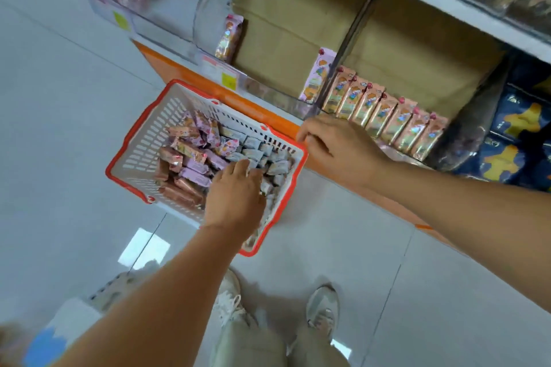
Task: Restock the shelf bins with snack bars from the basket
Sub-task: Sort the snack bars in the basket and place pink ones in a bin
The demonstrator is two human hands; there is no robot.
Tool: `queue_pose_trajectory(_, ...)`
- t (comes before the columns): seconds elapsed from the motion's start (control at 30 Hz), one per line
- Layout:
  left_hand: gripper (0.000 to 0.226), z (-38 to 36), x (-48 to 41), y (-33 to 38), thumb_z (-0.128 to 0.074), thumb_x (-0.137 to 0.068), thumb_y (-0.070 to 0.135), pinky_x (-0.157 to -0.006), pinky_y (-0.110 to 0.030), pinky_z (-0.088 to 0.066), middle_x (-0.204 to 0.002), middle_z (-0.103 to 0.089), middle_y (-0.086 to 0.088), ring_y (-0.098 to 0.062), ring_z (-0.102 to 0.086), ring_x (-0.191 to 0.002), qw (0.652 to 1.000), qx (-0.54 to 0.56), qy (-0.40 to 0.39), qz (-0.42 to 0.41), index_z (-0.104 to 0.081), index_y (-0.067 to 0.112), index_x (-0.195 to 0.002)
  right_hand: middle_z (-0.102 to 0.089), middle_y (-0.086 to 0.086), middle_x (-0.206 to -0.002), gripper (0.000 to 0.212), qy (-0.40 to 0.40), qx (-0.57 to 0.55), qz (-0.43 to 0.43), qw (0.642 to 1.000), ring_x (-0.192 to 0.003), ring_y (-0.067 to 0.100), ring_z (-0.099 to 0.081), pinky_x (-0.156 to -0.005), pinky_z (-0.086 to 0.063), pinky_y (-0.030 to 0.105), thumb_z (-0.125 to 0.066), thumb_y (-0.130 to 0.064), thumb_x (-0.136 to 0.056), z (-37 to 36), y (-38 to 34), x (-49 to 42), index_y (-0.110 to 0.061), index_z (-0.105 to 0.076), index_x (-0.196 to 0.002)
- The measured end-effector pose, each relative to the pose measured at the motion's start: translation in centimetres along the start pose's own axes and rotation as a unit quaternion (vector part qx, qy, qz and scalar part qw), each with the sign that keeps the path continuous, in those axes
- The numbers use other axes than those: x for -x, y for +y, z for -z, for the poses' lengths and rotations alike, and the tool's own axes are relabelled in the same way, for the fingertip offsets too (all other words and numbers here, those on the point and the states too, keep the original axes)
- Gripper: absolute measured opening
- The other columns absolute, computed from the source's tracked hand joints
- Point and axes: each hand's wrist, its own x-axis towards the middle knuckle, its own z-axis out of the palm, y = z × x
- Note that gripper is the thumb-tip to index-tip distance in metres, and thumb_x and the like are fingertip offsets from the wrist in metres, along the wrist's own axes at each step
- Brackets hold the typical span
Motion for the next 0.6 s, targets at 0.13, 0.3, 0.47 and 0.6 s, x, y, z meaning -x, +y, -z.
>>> queue_pose_trajectory(0.13, 0.051, -2.3, 1.4, -6.0, -0.048, -0.093, 0.022, -0.11, -0.039, -0.029, -0.148, -0.039, -0.007, -0.026, -0.034, -0.136, 0.995, 0.03, -0.014, 0.097, -0.039, 0.015, -0.143, -0.056, -0.009, -0.085, 0.022, -0.087, -0.033, 0.008, 0.996, -0.069, 0.009, -0.05, -0.064, -0.043, 0.034, -0.043, -0.014, -0.098, -5.4, -3.3, -4.1, -0.017, -0.064, -0.102)
queue_pose_trajectory(0.3, 0.048, -5.2, 2.1, -13.3, -0.046, -0.091, 0.019, -0.107, -0.037, -0.029, -0.145, -0.041, -0.008, -0.027, -0.035, -0.133, 0.984, 0.055, -0.022, 0.169, -0.043, 0.011, -0.138, -0.046, -0.015, -0.075, 0.021, -0.174, -0.061, -0.065, 0.981, -0.052, 0.004, -0.039, -0.049, -0.027, 0.021, -0.043, -0.014, -0.101, -12.0, -6.4, -8.5, -0.013, -0.061, -0.112)
queue_pose_trajectory(0.47, 0.061, -7.1, 1.7, -18.9, -0.047, -0.09, 0.02, -0.115, -0.038, -0.021, -0.157, -0.026, -0.006, -0.025, -0.021, -0.144, 0.978, 0.072, -0.04, 0.19, -0.031, 0.013, -0.148, -0.053, 0.002, -0.088, 0.024, -0.266, -0.07, -0.176, 0.945, -0.058, 0.016, -0.038, -0.056, -0.032, 0.029, -0.039, -0.02, -0.104, -17.3, -8.1, -12.6, -0.007, -0.054, -0.117)
queue_pose_trajectory(0.6, 0.063, -7.9, 0.5, -22.4, -0.045, -0.091, 0.019, -0.118, -0.039, -0.016, -0.159, -0.019, -0.009, -0.027, -0.015, -0.146, 0.975, 0.092, -0.038, 0.199, -0.024, 0.012, -0.15, -0.051, 0.037, -0.126, 0.04, -0.338, -0.073, -0.248, 0.905, -0.098, 0.053, -0.054, -0.076, -0.046, 0.042, -0.038, -0.02, -0.103, -20.4, -8.5, -15.7, 0.011, -0.05, -0.126)
